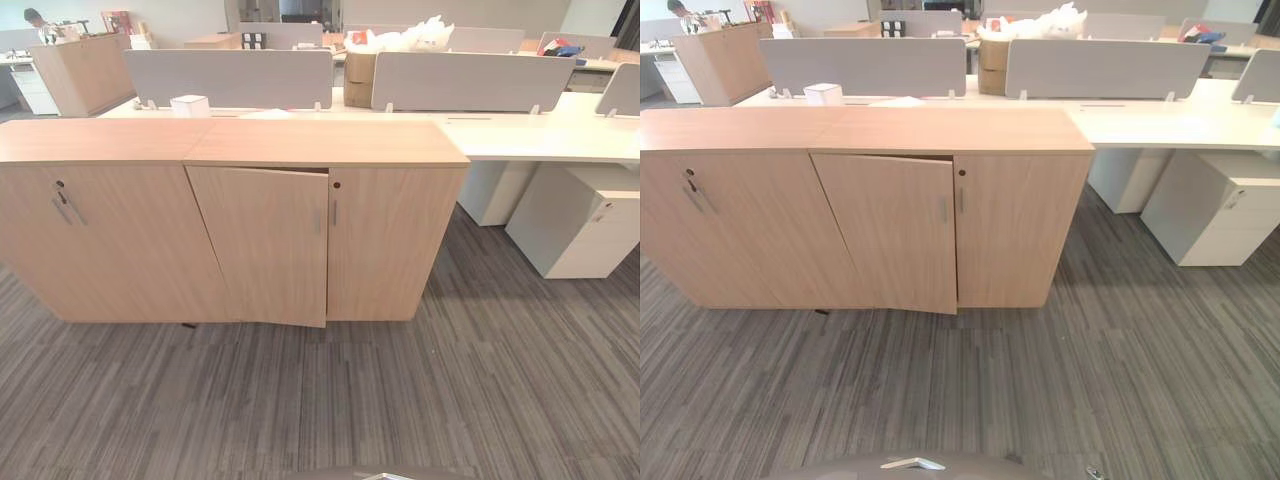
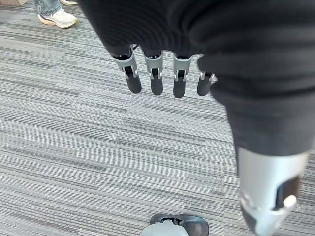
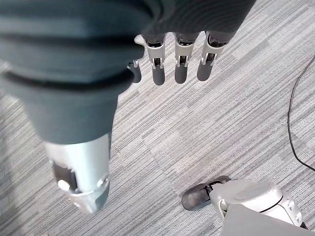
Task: Put the empty folder in the office cabinet
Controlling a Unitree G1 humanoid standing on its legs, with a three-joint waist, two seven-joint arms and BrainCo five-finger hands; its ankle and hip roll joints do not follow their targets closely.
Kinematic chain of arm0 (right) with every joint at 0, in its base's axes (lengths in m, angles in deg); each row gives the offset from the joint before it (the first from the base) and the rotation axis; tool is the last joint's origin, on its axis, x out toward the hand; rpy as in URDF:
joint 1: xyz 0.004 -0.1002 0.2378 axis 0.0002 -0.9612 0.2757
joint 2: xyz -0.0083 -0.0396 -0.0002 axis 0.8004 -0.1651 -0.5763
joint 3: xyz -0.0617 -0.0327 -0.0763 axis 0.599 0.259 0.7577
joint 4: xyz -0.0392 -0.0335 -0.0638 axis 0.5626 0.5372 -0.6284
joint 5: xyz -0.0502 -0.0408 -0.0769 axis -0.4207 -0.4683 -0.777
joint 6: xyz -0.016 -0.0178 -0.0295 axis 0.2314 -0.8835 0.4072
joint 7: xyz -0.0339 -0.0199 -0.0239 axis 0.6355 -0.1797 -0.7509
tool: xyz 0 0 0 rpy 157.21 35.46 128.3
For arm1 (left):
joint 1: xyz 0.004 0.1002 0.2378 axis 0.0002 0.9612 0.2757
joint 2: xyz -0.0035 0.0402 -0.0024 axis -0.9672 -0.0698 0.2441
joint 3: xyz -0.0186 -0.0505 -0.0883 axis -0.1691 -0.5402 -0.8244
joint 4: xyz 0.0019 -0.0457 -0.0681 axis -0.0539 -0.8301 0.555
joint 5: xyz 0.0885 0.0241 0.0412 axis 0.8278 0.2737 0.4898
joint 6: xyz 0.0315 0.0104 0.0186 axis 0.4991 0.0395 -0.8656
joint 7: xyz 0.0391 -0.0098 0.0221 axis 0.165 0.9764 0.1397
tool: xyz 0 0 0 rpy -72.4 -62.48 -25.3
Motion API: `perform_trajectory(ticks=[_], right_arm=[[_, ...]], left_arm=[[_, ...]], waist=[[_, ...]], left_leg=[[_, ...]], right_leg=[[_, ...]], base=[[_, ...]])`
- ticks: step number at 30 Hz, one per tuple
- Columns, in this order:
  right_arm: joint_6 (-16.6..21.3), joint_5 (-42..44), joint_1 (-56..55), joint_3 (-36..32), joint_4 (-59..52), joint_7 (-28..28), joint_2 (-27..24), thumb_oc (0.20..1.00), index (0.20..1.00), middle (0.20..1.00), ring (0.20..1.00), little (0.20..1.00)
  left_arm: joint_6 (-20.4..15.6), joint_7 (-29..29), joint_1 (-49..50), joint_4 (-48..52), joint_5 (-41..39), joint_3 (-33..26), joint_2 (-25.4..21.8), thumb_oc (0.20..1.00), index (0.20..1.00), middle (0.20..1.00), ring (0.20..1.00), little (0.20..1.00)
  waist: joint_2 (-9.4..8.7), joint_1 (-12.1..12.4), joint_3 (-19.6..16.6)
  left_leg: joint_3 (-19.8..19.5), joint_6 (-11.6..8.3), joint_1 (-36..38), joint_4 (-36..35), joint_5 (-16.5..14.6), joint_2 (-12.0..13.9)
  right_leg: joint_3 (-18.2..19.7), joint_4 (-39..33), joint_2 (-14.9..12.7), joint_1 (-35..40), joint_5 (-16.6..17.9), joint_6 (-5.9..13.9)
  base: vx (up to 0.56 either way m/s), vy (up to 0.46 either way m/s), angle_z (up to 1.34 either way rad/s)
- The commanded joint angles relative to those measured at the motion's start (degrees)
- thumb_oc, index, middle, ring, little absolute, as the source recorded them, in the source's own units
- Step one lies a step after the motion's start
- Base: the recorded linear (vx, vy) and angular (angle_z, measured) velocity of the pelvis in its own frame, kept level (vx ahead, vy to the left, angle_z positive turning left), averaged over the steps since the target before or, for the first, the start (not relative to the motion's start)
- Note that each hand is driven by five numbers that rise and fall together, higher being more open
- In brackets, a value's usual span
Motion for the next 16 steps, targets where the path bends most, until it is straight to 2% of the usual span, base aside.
perform_trajectory(ticks=[1,6,9,16], right_arm=[[0.51,-1.14,4.47,-0.56,1.82,-0.72,-0.76,1.0,1.0,1.0,1.0,1.0],[0.68,-0.55,4.3,-0.45,1.83,-0.91,-0.18,1.0,1.0,1.0,1.0,1.0],[0.69,-0.44,4.16,-0.45,1.87,-1.03,-0.14,1.0,1.0,1.0,1.0,1.0],[0.71,-0.4,4.08,-0.14,1.98,-1.07,0.14,1.0,1.0,1.0,1.0,1.0]], left_arm=[[-0.31,0.62,-2.73,-1.37,-0.51,-0.59,-1.05,1.0,1.0,1.0,1.0,1.0],[-0.33,1.22,-2.85,-1.4,-0.24,0.13,-0.17,1.0,1.0,1.0,1.0,1.0],[-0.36,1.5,-2.79,-1.44,-0.08,0.17,-0.19,1.0,1.0,1.0,1.0,1.0],[-0.44,1.69,-2.76,-1.67,0.02,0.36,0.04,1.0,1.0,1.0,1.0,1.0]], waist=[[-0.6,-0.34,4.45],[-0.66,-0.44,4.27],[-0.75,-0.36,4.25],[-0.87,-0.27,4.27]], left_leg=[[0.6,1.53,2.37,0.05,-5.58,-2.78],[0.72,1.44,2.59,0.05,-5.7,-2.69],[0.74,1.4,2.59,0.05,-5.7,-2.68],[0.66,1.39,2.58,0.05,-5.8,-2.79]], right_leg=[[0.57,1.89,-3.5,3.79,-4.84,0.93],[0.45,1.8,-3.55,4.0,-4.94,0.94],[0.38,1.77,-3.61,4.1,-4.97,0.95],[0.22,1.65,-3.71,4.27,-4.95,1.03]], base=[[0.01,-0.009,0.2],[0.01,-0.004,-0.16],[0.0,-0.004,0.52],[0.0,-0.001,-0.07]])
